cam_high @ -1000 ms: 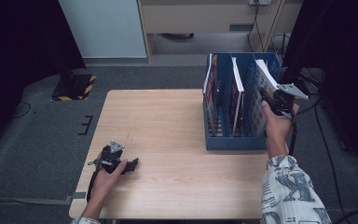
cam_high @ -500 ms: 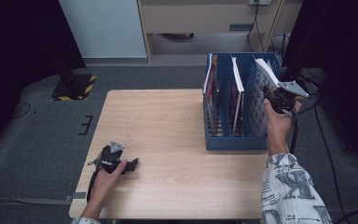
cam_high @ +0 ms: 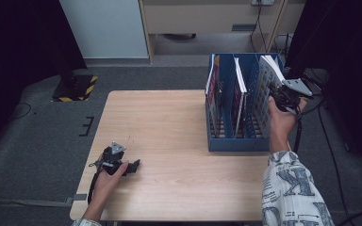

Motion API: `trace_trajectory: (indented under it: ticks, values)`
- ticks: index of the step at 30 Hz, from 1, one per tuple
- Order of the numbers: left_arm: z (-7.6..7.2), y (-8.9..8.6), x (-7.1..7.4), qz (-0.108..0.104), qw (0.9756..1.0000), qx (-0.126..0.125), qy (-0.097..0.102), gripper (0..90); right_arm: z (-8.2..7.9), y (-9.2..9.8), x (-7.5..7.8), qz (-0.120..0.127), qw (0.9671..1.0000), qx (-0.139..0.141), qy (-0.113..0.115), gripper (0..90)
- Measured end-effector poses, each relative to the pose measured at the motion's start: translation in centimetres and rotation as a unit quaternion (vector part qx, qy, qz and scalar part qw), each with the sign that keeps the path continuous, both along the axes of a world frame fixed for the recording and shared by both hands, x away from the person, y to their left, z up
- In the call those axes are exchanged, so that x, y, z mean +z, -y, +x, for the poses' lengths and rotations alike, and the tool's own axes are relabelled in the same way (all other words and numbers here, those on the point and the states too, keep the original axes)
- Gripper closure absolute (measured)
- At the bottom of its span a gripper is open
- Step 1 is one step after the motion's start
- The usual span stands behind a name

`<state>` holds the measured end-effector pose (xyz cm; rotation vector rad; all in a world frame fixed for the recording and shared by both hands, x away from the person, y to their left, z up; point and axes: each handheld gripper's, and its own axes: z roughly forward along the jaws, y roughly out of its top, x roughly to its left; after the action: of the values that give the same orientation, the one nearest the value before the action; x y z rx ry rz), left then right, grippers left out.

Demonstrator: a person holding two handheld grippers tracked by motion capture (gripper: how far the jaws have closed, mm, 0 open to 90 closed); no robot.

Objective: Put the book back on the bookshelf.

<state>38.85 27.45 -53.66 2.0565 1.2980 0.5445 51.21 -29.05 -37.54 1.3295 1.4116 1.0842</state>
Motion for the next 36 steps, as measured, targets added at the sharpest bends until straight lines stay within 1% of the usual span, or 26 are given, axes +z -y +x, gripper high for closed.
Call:
trace_trajectory:
  ticks: [11,18,22,32,36]
  values:
    - [0.0,0.0,0.0,0.0,1.0,0.0,0.0,2.3,0.2,-0.6,-0.7,-0.001,1.0,0.005,-0.005,73.5]
    - [0.0,0.0,0.0,0.0,1.0,0.0,0.0,2.3,0.1,-0.9,-0.9,-0.005,0.9998,0.019,-0.008,73.3]
    - [0.0,0.0,0.0,0.0,1.0,0.0,0.0,2.3,-0.2,-1.3,-1.3,-0.01,0.9994,0.032,-0.011,73.0]
    - [0.0,0.0,0.0,0.0,1.0,0.0,0.0,2.3,-0.3,-1.8,-1.4,-0.005,0.999,0.042,-0.013,72.0]
    - [0.0,0.0,0.0,0.0,1.0,0.0,0.0,2.3,-0.4,-1.9,-1.4,-0.003,0.9987,0.048,-0.016,69.3]
